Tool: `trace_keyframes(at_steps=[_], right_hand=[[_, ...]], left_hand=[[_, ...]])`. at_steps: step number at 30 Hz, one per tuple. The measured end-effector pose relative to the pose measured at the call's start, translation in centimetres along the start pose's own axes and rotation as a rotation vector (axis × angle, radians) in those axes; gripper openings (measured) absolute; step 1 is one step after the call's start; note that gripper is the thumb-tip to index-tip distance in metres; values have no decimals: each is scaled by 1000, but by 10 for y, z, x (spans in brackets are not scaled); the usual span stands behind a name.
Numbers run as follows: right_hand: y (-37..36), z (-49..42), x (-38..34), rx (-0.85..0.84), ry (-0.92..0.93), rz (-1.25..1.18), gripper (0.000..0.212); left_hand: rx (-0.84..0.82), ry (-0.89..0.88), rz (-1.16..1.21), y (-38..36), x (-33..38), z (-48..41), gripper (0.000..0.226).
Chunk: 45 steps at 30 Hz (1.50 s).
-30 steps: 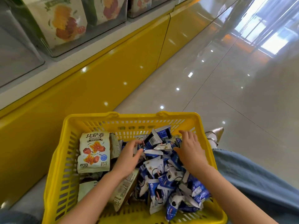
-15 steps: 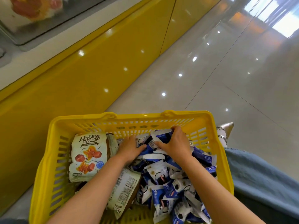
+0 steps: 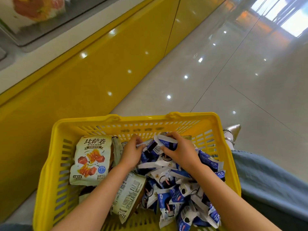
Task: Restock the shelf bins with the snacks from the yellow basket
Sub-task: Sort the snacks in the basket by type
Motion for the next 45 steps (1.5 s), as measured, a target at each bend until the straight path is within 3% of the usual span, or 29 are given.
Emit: trace_keyframes(at_steps=[6, 11, 15, 19, 21, 25, 27, 33, 37, 41, 45], right_hand=[[25, 35, -16, -101, 103, -135, 35], [32, 80, -16, -262, 276, 205, 38], [14, 113, -6, -486, 373, 529, 64], [8, 119, -12, -626, 295, 511, 91], [12, 113, -21, -576, 234, 382, 83], [31, 71, -23, -82, 139, 259, 51], [38, 41, -12, 69, 35, 257, 43], [15, -13, 23, -79, -155, 318, 50], [13, -28, 30, -44, -147, 433, 42], [16, -39, 37, -69, -137, 504, 35], [17, -44, 48, -62, -263, 389, 33]], left_hand=[[85, -173, 148, 10, 29, 42, 11], [-87, -335, -14, 10, 26, 95, 17], [-371, -398, -289, -6, 4, 121, 14], [-460, -388, -370, -6, 3, 128, 28], [-443, -393, -380, -2, 9, 125, 31], [-225, -344, -313, 11, 19, 93, 28], [-143, -302, -280, 14, 23, 67, 32], [-174, -7, -265, 1, 10, 2, 44], [-255, 194, -202, -6, -11, -16, 43], [-205, 181, -161, -9, -13, -23, 32], [-142, 210, -183, -9, -17, -26, 22]])
Point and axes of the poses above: each hand's wrist, its own z-axis away from the middle knuckle, its own y-axis out of the back of the hand, x = y × z, the point moved 4 cm from there along -z, towards the middle knuckle, and after that the axes turned 1 degree about z, right-handed, at the moved point
